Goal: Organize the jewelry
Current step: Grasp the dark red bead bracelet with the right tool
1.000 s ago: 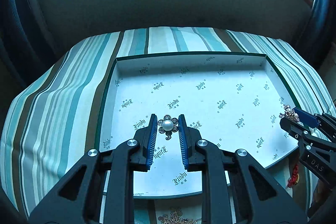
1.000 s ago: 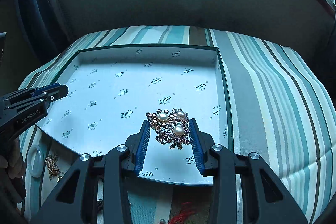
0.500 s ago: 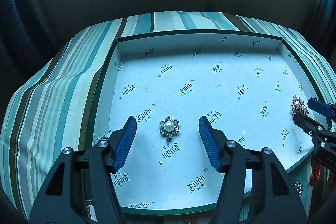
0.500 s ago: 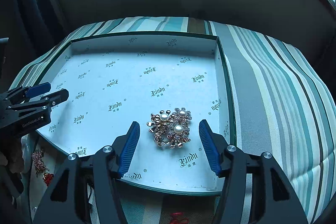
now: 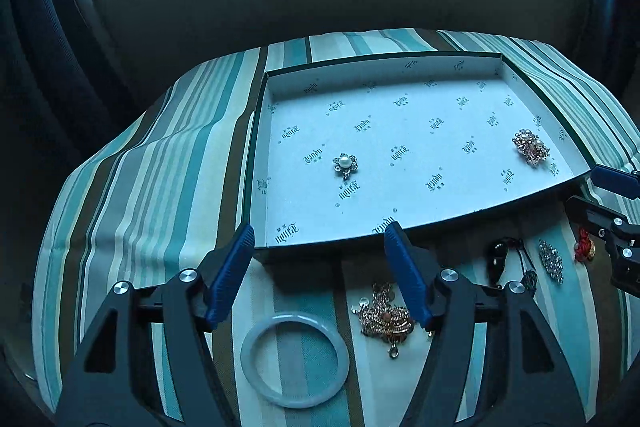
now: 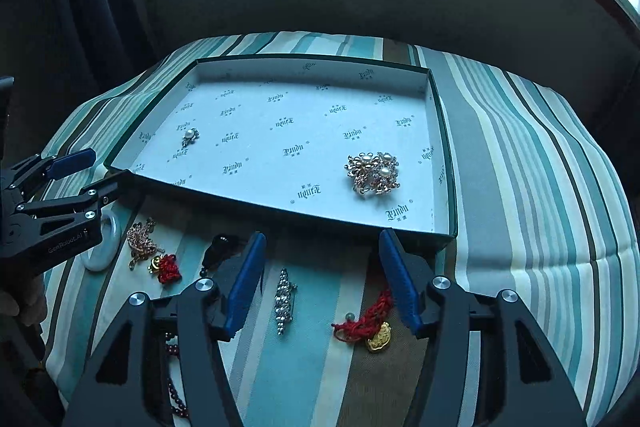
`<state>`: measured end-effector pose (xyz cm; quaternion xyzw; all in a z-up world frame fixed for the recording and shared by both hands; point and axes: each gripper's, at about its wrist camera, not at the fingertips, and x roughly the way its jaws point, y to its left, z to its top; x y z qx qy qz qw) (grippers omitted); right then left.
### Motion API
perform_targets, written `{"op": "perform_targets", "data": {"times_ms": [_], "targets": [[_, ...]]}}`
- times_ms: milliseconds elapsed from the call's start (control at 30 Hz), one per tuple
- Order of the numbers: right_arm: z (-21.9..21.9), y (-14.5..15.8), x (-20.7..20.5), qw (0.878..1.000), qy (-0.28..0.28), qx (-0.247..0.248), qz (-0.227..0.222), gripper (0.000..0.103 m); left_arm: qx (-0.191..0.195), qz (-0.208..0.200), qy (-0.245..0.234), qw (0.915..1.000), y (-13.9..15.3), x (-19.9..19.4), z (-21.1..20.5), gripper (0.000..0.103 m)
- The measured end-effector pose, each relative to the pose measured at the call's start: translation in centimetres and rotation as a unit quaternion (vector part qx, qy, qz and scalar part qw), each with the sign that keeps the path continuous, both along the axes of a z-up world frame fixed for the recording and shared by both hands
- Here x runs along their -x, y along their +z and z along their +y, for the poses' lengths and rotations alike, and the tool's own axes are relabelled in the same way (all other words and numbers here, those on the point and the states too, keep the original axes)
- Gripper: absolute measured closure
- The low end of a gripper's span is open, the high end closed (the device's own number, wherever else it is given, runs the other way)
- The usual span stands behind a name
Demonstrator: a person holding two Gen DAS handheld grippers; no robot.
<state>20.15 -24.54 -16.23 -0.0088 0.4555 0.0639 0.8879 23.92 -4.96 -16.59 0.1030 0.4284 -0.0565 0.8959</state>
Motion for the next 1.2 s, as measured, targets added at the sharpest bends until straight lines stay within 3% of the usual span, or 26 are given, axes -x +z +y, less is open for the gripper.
{"op": "perform_targets", "data": {"times_ms": [267, 500, 667, 800, 900, 1033, 1200], "targets": [[3.4, -1.2, 4.9, 0.999, 0.037, -0.012, 0.028, 0.044, -0.028, 0.016, 0.016, 0.9994, -1.4, 5.4, 2.0, 0.035], [5.8, -2.0, 6.6, 0.997, 0.062, -0.015, 0.044, 0.044, -0.027, 0.026, 0.030, 0.9988, -1.9, 7.9, 3.4, 0.035], [7.1, -2.5, 7.1, 0.996, 0.079, -0.003, 0.049, 0.037, -0.033, 0.026, 0.034, 0.9985, -2.1, 8.6, 3.9, 0.035], [7.4, -3.0, 7.0, 0.995, 0.079, 0.006, 0.055, 0.036, -0.033, 0.029, 0.042, 0.9982, -2.2, 8.6, 4.5, 0.035], [7.6, -3.4, 6.8, 0.995, 0.074, 0.018, 0.056, 0.028, -0.033, 0.032, 0.043, 0.9980, -2.4, 8.6, 4.6, 0.035], [7.6, -3.9, 6.6, 0.995, 0.074, 0.023, 0.058, 0.024, -0.032, 0.035, 0.042, 0.9980, -2.7, 8.6, 4.5, 0.035], [7.2, -4.1, 6.7, 0.995, 0.076, 0.008, 0.062, 0.025, -0.030, 0.039, 0.036, 0.9981, -2.9, 8.7, 4.1, 0.035]]}}
